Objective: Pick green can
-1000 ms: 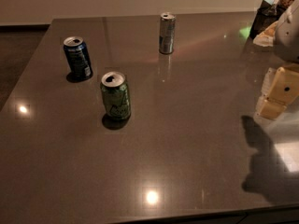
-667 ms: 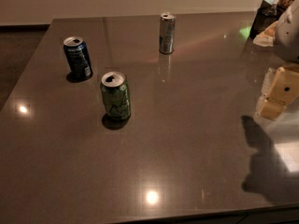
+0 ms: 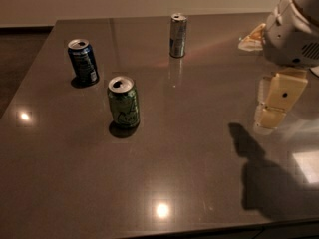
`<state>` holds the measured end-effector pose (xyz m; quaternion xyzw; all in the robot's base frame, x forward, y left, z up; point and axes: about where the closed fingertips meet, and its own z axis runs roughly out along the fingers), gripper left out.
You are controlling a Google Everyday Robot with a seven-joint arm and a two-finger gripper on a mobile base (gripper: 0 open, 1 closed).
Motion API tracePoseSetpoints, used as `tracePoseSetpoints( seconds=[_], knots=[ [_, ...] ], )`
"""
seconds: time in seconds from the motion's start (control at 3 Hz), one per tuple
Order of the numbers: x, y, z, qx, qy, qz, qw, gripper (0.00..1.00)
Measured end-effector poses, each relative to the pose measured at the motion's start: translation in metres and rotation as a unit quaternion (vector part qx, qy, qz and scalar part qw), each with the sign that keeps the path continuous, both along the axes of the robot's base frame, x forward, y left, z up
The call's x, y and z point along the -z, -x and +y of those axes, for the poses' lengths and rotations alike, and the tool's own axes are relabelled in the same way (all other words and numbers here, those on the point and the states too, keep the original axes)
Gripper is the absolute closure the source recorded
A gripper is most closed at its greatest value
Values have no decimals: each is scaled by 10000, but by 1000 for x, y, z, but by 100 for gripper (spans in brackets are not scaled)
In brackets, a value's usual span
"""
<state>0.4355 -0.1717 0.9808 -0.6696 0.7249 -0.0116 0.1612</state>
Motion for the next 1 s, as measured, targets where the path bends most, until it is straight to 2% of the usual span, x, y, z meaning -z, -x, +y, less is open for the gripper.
tracePoseSetpoints(
  seconds=[0.33, 0.67, 1.0],
  knots=[
    [9, -2, 44, -412, -33, 0, 9991, 0],
    [22, -14, 79, -394, -116, -97, 9991, 0],
    [40, -32, 103, -27, -271, -132, 9995, 0]
  ],
)
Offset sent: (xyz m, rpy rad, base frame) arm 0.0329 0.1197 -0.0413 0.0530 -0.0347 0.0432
